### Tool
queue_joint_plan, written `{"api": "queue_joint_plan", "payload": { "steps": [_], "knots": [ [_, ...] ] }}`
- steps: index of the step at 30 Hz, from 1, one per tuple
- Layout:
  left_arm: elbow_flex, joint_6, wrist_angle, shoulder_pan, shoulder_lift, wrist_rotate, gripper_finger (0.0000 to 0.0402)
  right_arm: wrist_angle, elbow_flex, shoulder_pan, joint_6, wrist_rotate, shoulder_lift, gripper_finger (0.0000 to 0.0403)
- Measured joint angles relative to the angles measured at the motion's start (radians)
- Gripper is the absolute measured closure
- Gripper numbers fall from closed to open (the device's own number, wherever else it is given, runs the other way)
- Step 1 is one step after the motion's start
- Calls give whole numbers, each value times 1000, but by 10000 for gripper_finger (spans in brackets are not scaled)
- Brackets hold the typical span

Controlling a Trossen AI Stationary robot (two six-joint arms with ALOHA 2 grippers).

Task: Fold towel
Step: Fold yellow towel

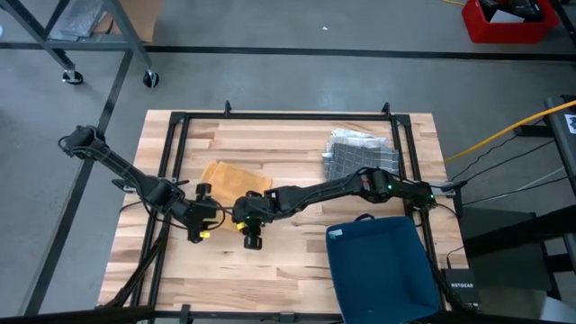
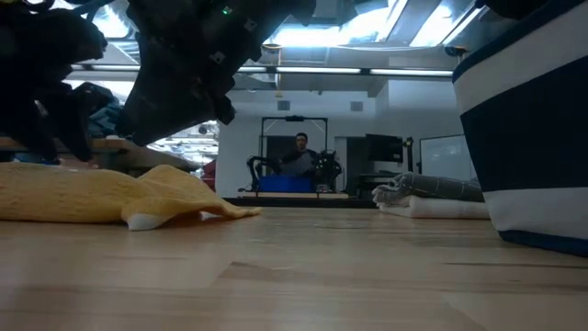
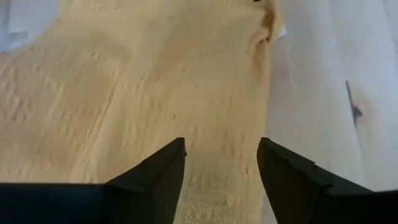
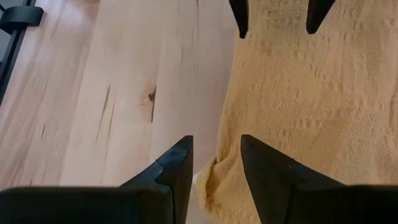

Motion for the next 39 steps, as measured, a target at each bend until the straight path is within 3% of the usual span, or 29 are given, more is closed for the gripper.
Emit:
{"api": "queue_joint_plan", "payload": {
  "steps": [6,13,32,39],
  "knots": [
    [0,-3,-8,-39,0,56,208,0,0,14,-8,27,0,265],
    [0,-18,-77,-64,1,51,203,4,0,18,-37,124,6,265],
    [1,-23,-69,-64,138,59,188,5,-1,18,-21,138,40,265],
    [1,-23,-55,-64,246,58,188,-16,-1,19,102,106,40,265]
  ]
}}
